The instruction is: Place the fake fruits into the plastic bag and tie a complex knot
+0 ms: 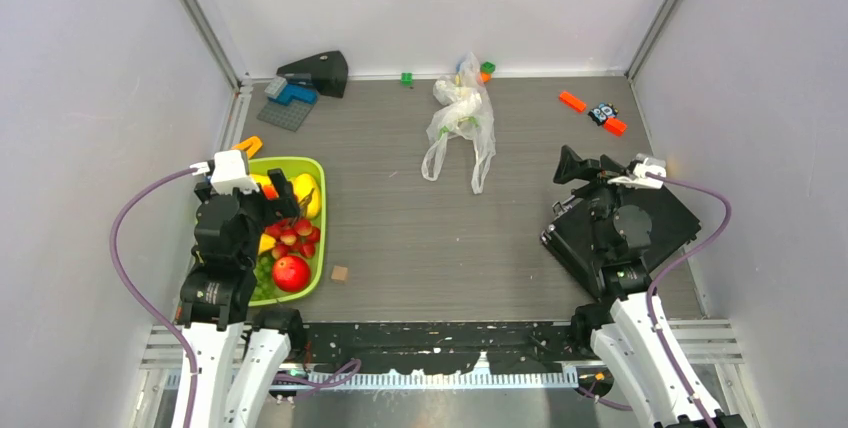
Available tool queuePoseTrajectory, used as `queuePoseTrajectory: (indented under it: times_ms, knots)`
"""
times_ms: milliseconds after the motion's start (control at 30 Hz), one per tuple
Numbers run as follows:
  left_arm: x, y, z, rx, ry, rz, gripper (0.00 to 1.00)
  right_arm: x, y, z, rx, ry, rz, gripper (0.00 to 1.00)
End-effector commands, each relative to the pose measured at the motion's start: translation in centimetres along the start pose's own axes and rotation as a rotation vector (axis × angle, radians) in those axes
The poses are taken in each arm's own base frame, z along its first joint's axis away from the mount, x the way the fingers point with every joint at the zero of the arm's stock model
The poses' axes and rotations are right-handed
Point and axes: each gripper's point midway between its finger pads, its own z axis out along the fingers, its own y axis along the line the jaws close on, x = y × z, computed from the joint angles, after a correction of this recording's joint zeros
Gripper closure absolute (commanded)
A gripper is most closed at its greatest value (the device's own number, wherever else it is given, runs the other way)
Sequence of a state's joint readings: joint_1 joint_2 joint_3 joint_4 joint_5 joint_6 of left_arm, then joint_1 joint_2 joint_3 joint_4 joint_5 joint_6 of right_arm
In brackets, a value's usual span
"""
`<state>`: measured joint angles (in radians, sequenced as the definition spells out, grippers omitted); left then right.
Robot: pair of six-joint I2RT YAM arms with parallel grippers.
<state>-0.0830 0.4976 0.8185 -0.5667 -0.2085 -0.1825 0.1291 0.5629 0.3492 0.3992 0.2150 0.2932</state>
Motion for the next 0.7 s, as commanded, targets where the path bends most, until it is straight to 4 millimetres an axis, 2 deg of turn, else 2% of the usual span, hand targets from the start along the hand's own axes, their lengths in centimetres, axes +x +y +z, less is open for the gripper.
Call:
queuePoseTrajectory:
  times_ms: [0,67,200,333,433,500,533,633,667]
  knots:
    - [-2.0,-0.3,-0.5,0.015,-0.050,-0.013,0.01,-2.2,1.3,0.1,-0.038,-0.044,0.042,0.05]
    - [-1.5,-0.4,-0.3,0.021,-0.028,0.004,0.01,-2.2,1.8,0.2,-0.062,-0.040,0.043,0.05]
    - [-1.2,0.8,0.0,-0.046,-0.006,0.013,0.01,-1.8,2.3,0.4,-0.088,-0.016,0.050,0.04]
    - [-1.0,1.6,0.1,-0.091,-0.018,0.020,0.01,-1.7,2.1,0.3,-0.080,-0.011,0.044,0.05]
    - [-0.8,1.2,0.2,-0.061,-0.010,0.051,0.01,-1.8,2.2,0.2,-0.081,-0.005,0.040,0.04]
    - [-1.4,0.3,0.3,-0.021,-0.016,0.027,0.01,-2.1,3.0,0.4,-0.111,0.004,0.039,0.04]
    - [-2.0,-0.4,0.3,0.013,-0.019,0.021,0.01,-1.5,3.4,0.5,-0.129,0.032,0.029,0.04]
    - [-4.5,-2.2,0.2,0.090,-0.040,-0.003,0.01,-1.4,5.1,1.1,-0.184,0.089,0.004,0.04]
    - [-5.5,-2.7,0.1,0.110,-0.054,-0.005,0.01,-0.1,5.0,1.4,-0.177,0.145,-0.009,0.05]
